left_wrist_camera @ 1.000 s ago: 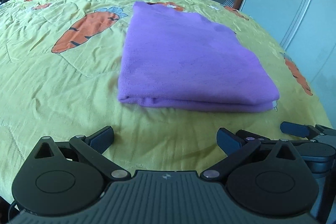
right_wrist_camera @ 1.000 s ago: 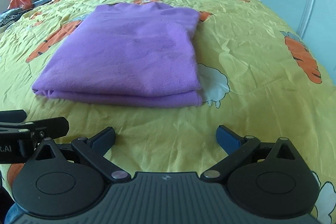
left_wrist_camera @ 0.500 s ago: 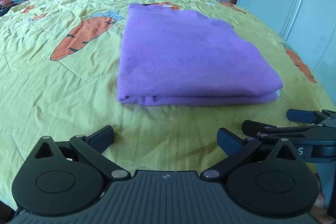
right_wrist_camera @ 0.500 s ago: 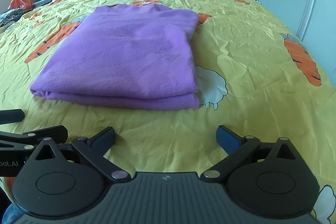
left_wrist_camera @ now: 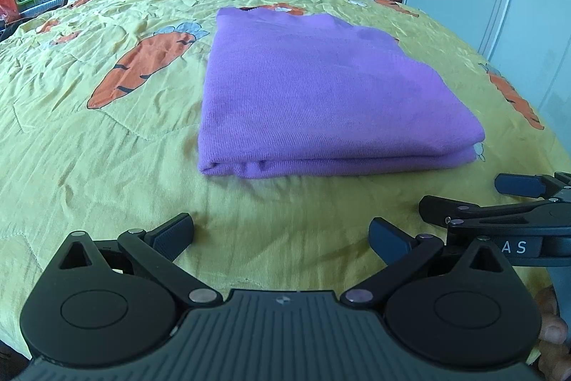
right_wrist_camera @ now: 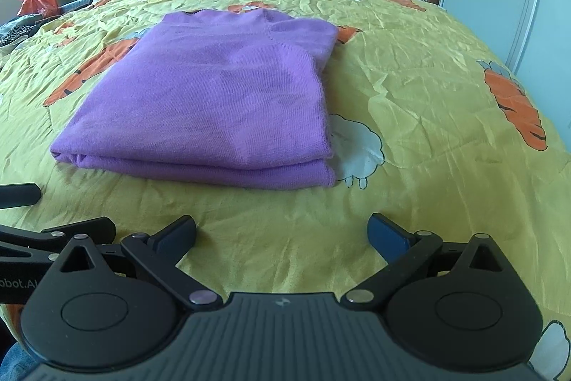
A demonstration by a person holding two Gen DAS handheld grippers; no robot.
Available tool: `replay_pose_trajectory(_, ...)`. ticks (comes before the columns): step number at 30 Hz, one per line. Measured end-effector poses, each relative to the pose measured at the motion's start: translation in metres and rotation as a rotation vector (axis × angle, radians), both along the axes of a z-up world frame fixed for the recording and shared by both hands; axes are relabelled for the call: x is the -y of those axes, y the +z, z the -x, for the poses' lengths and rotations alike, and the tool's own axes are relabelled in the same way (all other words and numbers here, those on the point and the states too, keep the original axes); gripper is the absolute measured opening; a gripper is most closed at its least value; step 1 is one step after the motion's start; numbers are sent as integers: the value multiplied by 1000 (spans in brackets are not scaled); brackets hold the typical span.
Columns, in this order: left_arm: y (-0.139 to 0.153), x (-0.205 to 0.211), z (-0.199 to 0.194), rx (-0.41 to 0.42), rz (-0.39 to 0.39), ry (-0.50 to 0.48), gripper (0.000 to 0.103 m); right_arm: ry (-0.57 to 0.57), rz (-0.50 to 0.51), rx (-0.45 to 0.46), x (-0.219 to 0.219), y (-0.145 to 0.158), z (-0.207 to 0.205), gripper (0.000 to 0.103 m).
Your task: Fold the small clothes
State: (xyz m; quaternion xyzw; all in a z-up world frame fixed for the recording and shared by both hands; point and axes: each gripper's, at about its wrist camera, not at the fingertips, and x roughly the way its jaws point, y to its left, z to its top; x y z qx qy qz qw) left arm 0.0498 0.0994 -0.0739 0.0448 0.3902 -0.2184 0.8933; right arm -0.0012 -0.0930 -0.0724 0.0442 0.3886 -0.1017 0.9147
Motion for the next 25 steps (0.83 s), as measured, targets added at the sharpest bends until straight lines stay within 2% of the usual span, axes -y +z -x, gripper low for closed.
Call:
replay_pose_trajectory(14,0,0,0,-1,-2,-2,103,11,-1,-9,2,1,-2,103)
replay_pose_trajectory(25,-1,0,0,6,-11,-4,103,17,1,23,2,-2,0,103)
